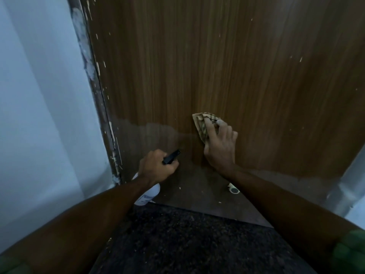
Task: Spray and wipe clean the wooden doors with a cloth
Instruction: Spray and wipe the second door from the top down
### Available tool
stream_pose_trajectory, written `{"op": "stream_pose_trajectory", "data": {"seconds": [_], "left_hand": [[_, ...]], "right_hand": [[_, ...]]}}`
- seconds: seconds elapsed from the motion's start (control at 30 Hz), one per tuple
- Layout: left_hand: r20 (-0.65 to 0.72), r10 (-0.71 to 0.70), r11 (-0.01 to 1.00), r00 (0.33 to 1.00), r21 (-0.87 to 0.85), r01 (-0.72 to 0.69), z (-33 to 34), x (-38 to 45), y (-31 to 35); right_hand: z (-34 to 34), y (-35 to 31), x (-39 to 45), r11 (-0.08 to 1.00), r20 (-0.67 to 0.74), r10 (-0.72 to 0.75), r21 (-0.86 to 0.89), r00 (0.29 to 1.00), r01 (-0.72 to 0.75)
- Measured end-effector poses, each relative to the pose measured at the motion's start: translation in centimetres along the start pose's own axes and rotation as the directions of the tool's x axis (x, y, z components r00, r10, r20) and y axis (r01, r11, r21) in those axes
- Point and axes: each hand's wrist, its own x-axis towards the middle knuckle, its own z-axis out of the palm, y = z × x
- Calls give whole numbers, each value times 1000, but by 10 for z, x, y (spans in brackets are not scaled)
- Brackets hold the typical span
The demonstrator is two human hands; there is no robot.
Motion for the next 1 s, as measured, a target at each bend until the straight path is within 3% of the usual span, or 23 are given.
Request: {"op": "stream_pose_trajectory", "data": {"seconds": [0.07, 0.13, 0.17, 0.27, 0.3, 0.33, 0.37, 0.4, 0.43, 0.5, 0.53, 0.57, 0.6, 0.63, 0.67, 0.7, 0.73, 0.77, 0.8, 0.87, 0.9, 0.93, 1.0], "left_hand": [[-13, 43, 999, 999, -14, -43, -6, -3, -9], [-43, 66, 998, 997, -15, -67, -12, -4, -13], [-63, 63, 998, 996, -13, -64, -17, -5, -14], [-55, 68, 997, 996, -17, -69, -24, -5, -13], [-47, 74, 997, 996, -24, -75, -26, -5, -14], [-40, 82, 996, 996, -35, -83, -28, -5, -16], [-30, 90, 995, 995, -51, -91, -30, -4, -17], [-30, 99, 993, 995, -61, -101, -32, -3, -20], [-45, 108, 992, 993, -58, -110, -34, -1, -22], [-89, 100, 993, 991, -55, -105, -38, 2, -24], [-109, 91, 994, 990, -57, -97, -39, 3, -24], [-123, 82, 994, 989, -64, -91, -43, 5, -24], [-124, 71, 993, 990, -81, -81, -43, 6, -24], [-120, 61, 993, 991, -95, -73, -46, 6, -26], [-111, 53, 992, 992, -109, -65, -47, 6, -29], [-108, 51, 992, 993, -114, -63, -47, 6, -31], [-107, 44, 993, 993, -107, -56, -47, 4, -34], [-111, 39, 994, 993, -97, -49, -47, 3, -36], [-131, 28, 995, 991, -92, -40, -47, 2, -39], [-205, 1, 996, 979, -83, -19, -49, 1, -46], [-225, -10, 996, 974, -88, -10, -51, 0, -49], [-232, -26, 995, 972, -101, 3, -52, 0, -55], [-238, -76, 989, 968, -143, 42, -58, 0, -63]], "right_hand": [[7, -2, -11, 997, 59, -79, -20, 995, 80], [20, 1, -27, 964, 172, -239, -72, 956, 254], [28, -3, -35, 914, 259, -369, -76, 893, 399], [48, -13, -46, 600, 516, -675, -32, 527, 799], [48, -19, -39, 565, 526, -688, -47, 501, 824], [45, -29, -28, 616, 479, -665, -83, 573, 784], [41, -42, -15, 736, 386, -589, -106, 709, 669], [36, -56, 0, 870, 284, -445, -88, 849, 486], [32, -66, 16, 950, 195, -288, -68, 937, 306], [30, -78, 33, 981, 125, -156, -95, 980, 169], [34, -79, 30, 966, 149, -216, -112, 965, 234], [41, -78, 21, 919, 207, -345, -122, 916, 374], [51, -74, 4, 824, 293, -507, -113, 811, 555], [60, -74, -11, 687, 408, -639, -80, 652, 722], [65, -75, -24, 561, 522, -698, -27, 490, 828], [68, -76, -27, 480, 593, -713, 22, 375, 877], [68, -80, -22, 465, 616, -712, 54, 337, 884], [66, -86, -12, 503, 621, -691, 45, 370, 863], [66, -94, 1, 583, 587, -661, 10, 467, 813], [61, -110, 28, 811, 402, -511, -66, 759, 581], [58, -116, 39, 892, 313, -404, -74, 859, 447], [59, -121, 44, 930, 246, -335, -70, 910, 361], [67, -121, 34, 917, 235, -371, -60, 899, 394]]}}
